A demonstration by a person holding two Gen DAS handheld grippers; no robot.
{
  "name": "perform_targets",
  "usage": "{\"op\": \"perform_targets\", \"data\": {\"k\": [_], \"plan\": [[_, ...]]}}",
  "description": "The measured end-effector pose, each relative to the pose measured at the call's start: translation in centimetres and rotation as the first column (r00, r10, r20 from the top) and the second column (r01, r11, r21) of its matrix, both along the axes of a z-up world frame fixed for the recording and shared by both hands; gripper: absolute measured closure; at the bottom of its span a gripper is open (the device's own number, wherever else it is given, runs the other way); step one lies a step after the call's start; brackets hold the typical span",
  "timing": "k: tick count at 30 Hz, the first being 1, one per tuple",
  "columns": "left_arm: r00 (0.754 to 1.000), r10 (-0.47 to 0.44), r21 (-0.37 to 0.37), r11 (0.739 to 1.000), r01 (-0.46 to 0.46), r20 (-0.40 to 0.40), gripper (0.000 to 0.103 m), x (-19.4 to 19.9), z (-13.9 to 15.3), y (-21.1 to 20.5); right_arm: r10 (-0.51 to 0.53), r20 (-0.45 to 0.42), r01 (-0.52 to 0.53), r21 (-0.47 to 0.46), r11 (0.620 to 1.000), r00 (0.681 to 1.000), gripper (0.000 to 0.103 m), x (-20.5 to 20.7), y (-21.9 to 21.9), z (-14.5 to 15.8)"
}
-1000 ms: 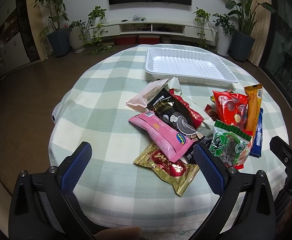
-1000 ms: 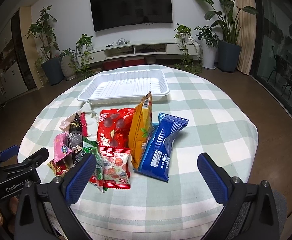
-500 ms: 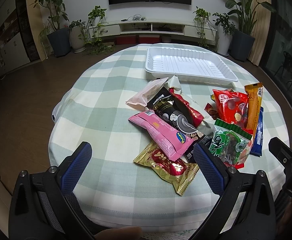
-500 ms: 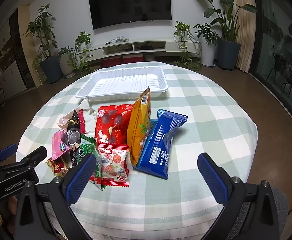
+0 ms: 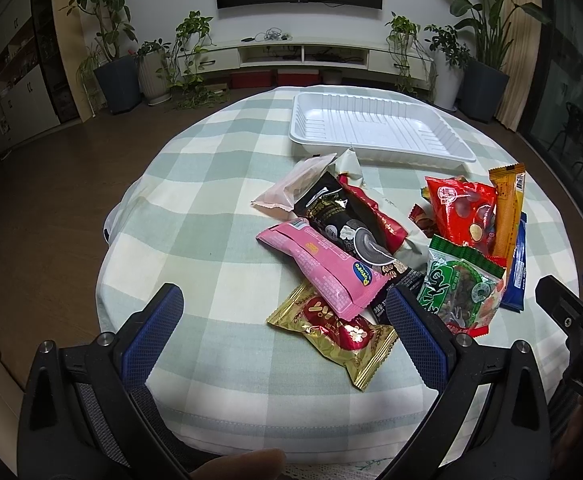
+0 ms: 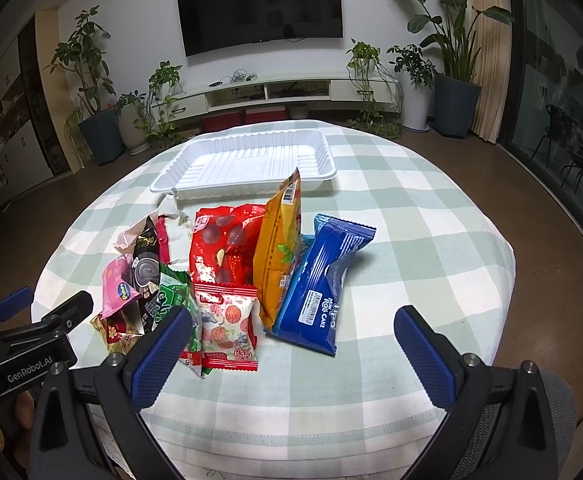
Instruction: Organize snacks
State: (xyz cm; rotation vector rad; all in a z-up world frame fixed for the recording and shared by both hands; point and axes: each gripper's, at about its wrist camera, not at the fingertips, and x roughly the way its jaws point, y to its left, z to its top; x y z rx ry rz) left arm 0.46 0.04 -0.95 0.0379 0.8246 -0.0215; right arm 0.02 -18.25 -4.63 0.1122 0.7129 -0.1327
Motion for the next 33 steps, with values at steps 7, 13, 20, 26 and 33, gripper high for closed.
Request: {"op": "perform_targets", "data": {"k": [7,13,20,26,33], "plan": [[1.000,0.000,-0.001,1.000,0.000,-0.001,0.000,0.0,-0.1,0.0,0.001,-0.001,-0.001,0.000,1.000,1.000,0.000,-0.2,0.0,-0.1],[1.000,0.001,-0.010,1.000,-0.001,-0.004,0.000,-0.1,-0.5,0.1,0.001,-0.002,-0.001,0.000,1.000,1.000,0.000,-0.1,0.0,-0.1],[1.000,-0.015,-0.034,0.999,0.015,-0.008,0.000,0.0,-0.7,0.7,0.005,-0.002,-0.005,0.018,1.000,1.000,0.000,-0.3,0.0,-0.2],[0.985,-0.172,-0.251,0.953,0.170,0.012,0.000,-0.4,-1.0,3.8,0.016,0.030,-0.017,0.036,0.999,0.999,0.000,-1.0,-0.1,-0.4],[0.982,-0.145,-0.274,0.956,0.106,-0.125,0.000,-1.0,-3.5,6.3,0.019,0.056,-0.025,0.113,0.993,0.998,0.000,-1.6,-1.2,-0.4]]}}
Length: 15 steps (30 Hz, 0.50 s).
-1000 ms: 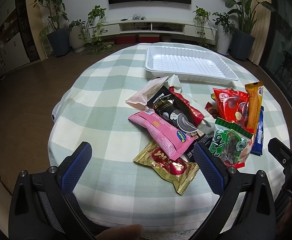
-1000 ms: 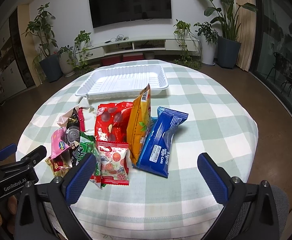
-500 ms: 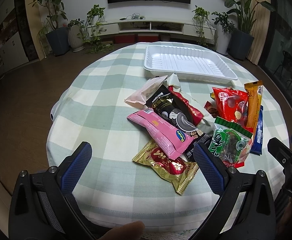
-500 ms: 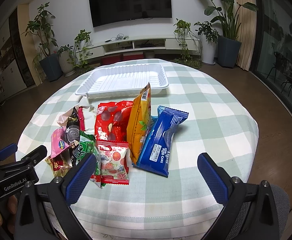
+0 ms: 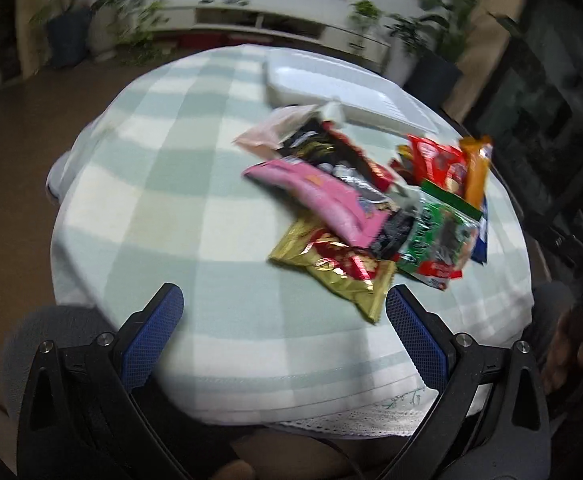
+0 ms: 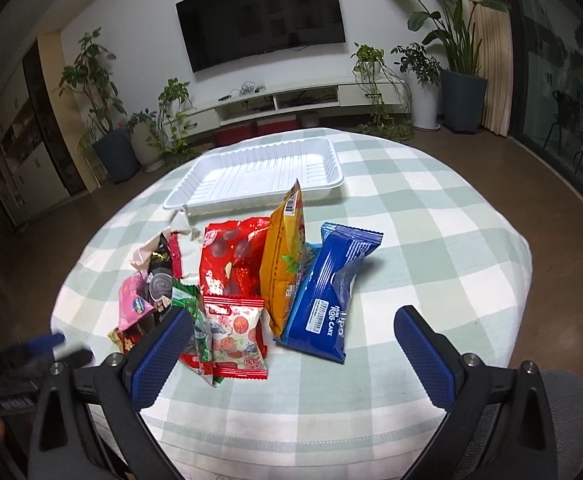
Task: Organize snacks
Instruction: 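Grasp the pink wafer bar with the left tool while the right tool grasps the gold chocolate packet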
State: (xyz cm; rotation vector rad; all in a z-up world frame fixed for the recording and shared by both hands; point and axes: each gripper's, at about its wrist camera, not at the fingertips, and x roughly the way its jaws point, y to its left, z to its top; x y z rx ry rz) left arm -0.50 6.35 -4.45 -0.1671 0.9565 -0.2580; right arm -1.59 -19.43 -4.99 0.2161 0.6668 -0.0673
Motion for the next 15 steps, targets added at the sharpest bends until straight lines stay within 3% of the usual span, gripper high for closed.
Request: {"op": "perform_targets", "data": {"k": [3,7,11,15], "plan": [[0.999,0.044,-0.065,0.997,-0.045,-0.018,0.000,0.5,0.1,0.7,-0.005,0.004,0.005,0.022,1.000,1.000,0.000,-0.2,-0.5,-0.1],[1.000,0.013,-0.003,1.000,-0.013,-0.020,0.000,1.6,0.5,-1.0,-0.022,0.002,0.022,0.059,0.998,1.000,0.000,-0.2,-1.6,-0.4],[0.998,0.010,-0.005,1.000,-0.010,-0.054,0.000,3.8,1.0,-2.3,-0.041,-0.010,0.042,0.098,0.994,0.999,0.002,0.5,-2.9,-0.6],[0.997,0.037,0.054,0.998,-0.034,-0.063,0.000,6.6,1.5,-3.3,-0.040,-0.040,0.044,0.127,0.991,0.998,0.003,1.0,-3.6,-1.1]]}}
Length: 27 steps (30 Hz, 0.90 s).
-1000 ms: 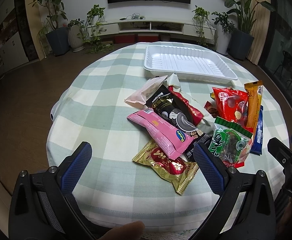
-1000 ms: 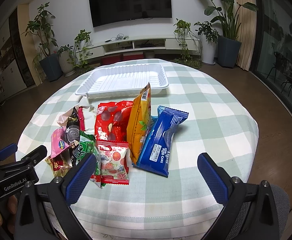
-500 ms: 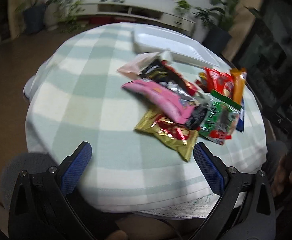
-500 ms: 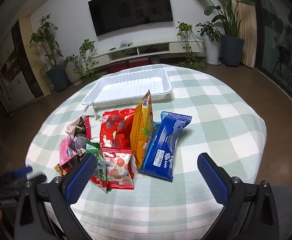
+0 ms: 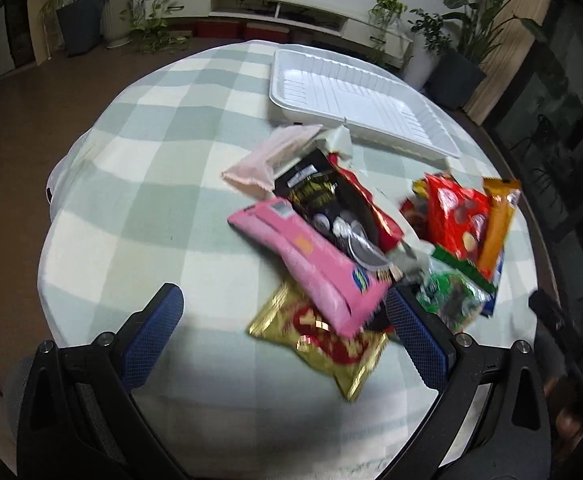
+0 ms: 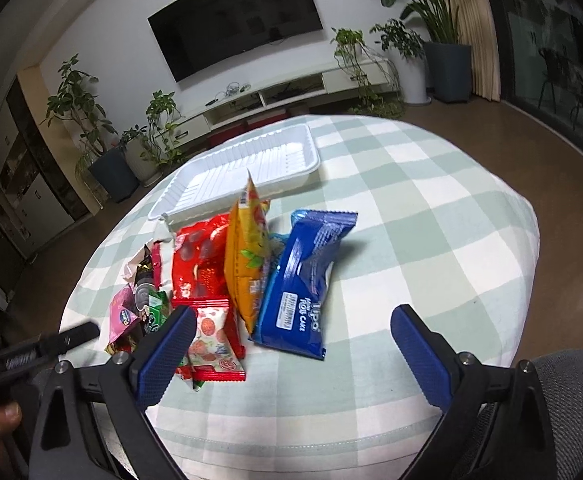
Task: Organize snacks
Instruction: 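Grasp the pink wafer bar with the left tool while the right tool grasps the gold chocolate packet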
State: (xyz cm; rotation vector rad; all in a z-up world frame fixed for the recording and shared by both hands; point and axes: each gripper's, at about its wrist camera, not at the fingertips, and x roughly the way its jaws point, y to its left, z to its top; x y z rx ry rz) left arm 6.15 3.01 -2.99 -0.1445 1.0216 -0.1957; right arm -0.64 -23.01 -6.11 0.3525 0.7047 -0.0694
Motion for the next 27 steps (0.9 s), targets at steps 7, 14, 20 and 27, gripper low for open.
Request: {"op": "perform_targets", "data": {"k": [7,14,20,27], "plan": [[0.998,0.018,0.103,0.995,-0.012,-0.056,0.003,3.8,-1.3,-1.3,0.010,-0.024,-0.010,0.017,1.000,1.000,0.004,0.3,-0.5,-0.7],[0.995,0.031,0.127,0.992,-0.019,-0.093,0.040,4.9,-3.5,0.3,0.013,-0.035,-0.013,0.007,1.000,0.999,0.004,0.4,-0.7,-0.9],[0.996,0.025,0.166,0.986,-0.010,-0.090,0.040,5.8,-3.4,0.9,0.106,-0.028,-0.106,-0.001,0.994,0.994,0.004,0.6,1.0,-0.8],[0.993,0.014,0.183,0.983,0.008,-0.116,0.039,7.2,-4.0,2.0,0.220,-0.010,-0.220,-0.045,0.975,0.976,0.004,0.4,3.8,-0.1]]}}
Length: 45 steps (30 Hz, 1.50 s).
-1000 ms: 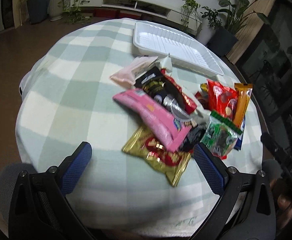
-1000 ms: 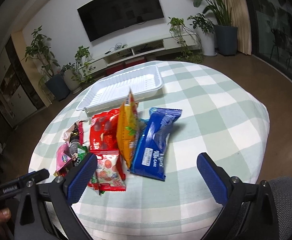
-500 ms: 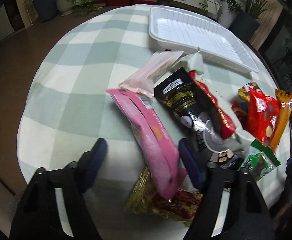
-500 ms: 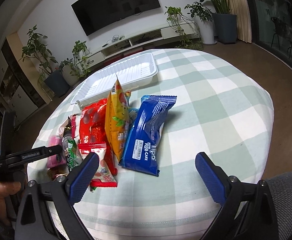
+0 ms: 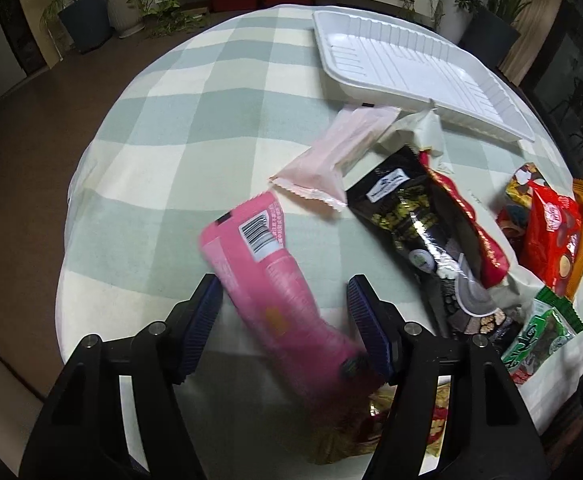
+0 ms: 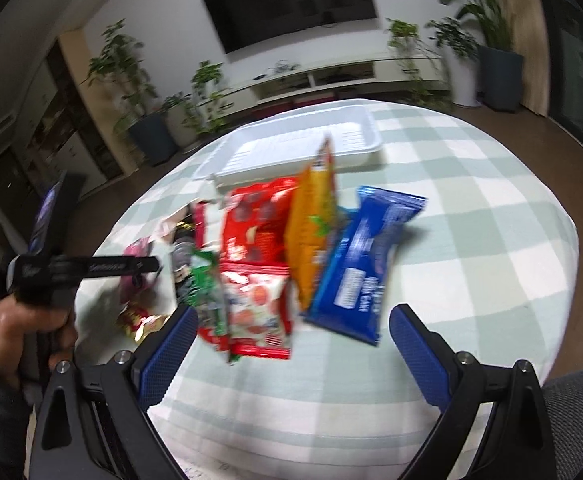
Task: Organize snacks
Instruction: 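Grasp the pink wafer bar with the left tool while the right tool grasps the gold chocolate packet, then lift the pink bar and gold packet and carry both over the white tray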
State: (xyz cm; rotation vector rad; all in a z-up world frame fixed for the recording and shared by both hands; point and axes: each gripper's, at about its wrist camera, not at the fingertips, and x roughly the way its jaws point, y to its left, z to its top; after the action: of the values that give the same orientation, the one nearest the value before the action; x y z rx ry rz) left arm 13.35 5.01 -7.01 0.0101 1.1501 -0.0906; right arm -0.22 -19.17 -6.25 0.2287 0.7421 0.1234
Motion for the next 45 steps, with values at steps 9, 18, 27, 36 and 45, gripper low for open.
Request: {"op": "perform_targets", "data": {"k": [9,18,27,36,45], "plan": [[0.998,-0.054,-0.013,0.998,0.054,0.027,0.068,-0.2,-0.1,0.8,0.111,-0.009,-0.112,-0.042,0.993,0.994,0.006,0.0,3.0,0.0],[0.990,-0.134,-0.018,0.991,0.135,0.031,0.079,-1.3,0.0,1.2,0.294,-0.026,-0.295,-0.093,0.951,0.955,0.016,0.6,7.7,0.8],[0.992,-0.115,-0.151,0.981,0.122,0.056,0.081,-3.7,0.6,3.8,0.579,-0.125,-0.592,-0.207,0.779,0.806,0.031,3.1,15.0,1.3],[0.993,-0.085,-0.263,0.959,0.105,0.087,0.082,-4.9,1.1,6.0,0.656,-0.293,-0.717,-0.217,0.663,0.695,0.045,7.0,18.0,-1.6],[0.992,-0.092,-0.296,0.948,0.114,0.086,0.082,-4.7,0.8,6.2,0.652,-0.384,-0.748,-0.198,0.633,0.654,0.052,9.1,19.0,-3.9]]}}
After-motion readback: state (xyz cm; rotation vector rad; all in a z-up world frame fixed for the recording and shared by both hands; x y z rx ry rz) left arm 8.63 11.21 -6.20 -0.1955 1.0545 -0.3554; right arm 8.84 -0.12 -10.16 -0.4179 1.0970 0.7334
